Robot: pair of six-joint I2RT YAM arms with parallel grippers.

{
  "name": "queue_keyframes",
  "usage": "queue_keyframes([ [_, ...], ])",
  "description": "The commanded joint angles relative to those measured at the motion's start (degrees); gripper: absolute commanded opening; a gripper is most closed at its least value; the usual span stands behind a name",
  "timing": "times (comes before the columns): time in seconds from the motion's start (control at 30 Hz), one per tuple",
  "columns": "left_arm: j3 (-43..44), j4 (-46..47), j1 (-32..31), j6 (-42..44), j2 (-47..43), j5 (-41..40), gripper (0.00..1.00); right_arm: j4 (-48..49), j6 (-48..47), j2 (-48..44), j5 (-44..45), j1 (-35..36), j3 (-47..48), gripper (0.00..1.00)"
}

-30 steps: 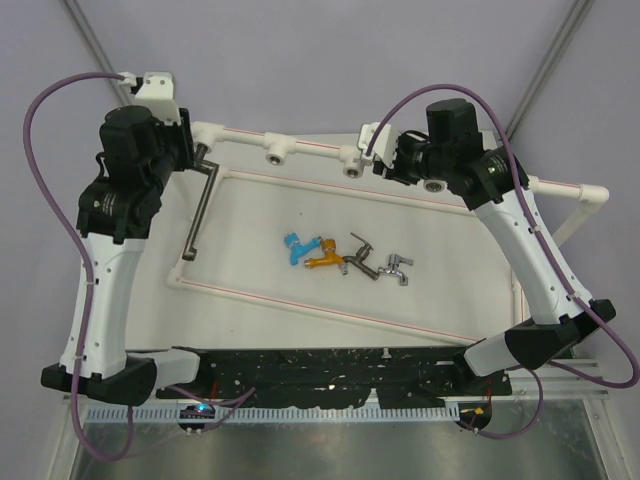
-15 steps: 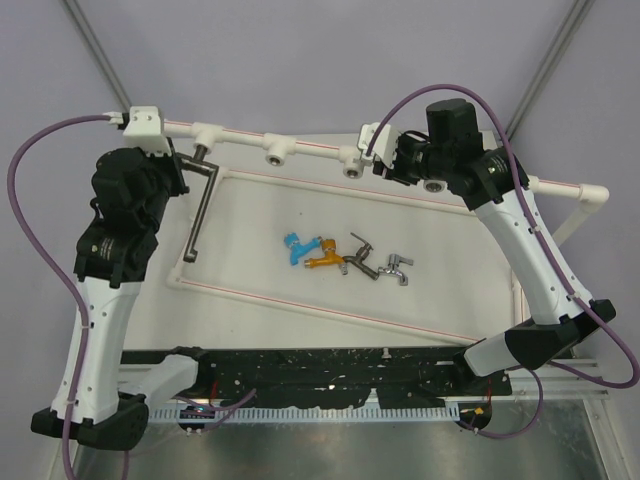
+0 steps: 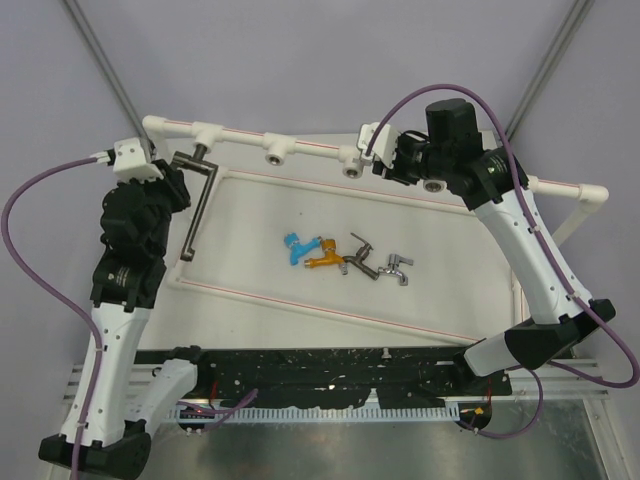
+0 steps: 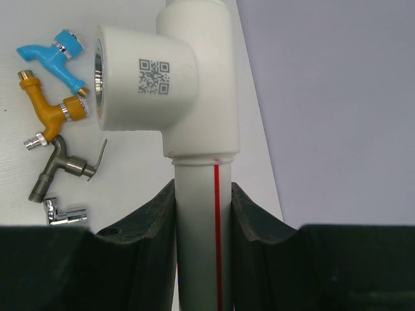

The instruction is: Install the water faucets

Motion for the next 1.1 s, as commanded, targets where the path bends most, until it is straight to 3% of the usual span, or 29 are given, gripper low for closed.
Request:
queue_keyframes([
  [0.0,-4.17,1.46,3.60,-6.15,-1.13,2.64,0.38,-0.33,2.89,3.70,-7.32,1.25,-2.16,0.05],
  [0.3,-5.85,3.22,9.32,-11.69,-2.62,13.01,0.62,-0.33,2.80,3.62,-7.23,1.25,-2.43,0.05],
  [0.53,-0.32,2.26,12.66,-13.27,-2.89,25.13,0.82,-0.33,2.80,3.36,-7.06,1.25,-2.60,0.05],
  [0.73,2.59,2.08,15.56,-18.37,-1.22,28.05,0.84,-0.24,2.53,2.91,-6.53,1.25,-2.95,0.05],
  [0.9,4.70,-0.12,16.70,-20.39,-0.87,22.18,0.84,-0.15,2.45,2.65,-6.53,1.25,-2.96,0.05],
  [1.07,2.95,1.02,17.23,-22.59,-0.87,20.06,0.78,-0.15,2.45,2.39,-6.61,1.25,-3.22,0.05],
])
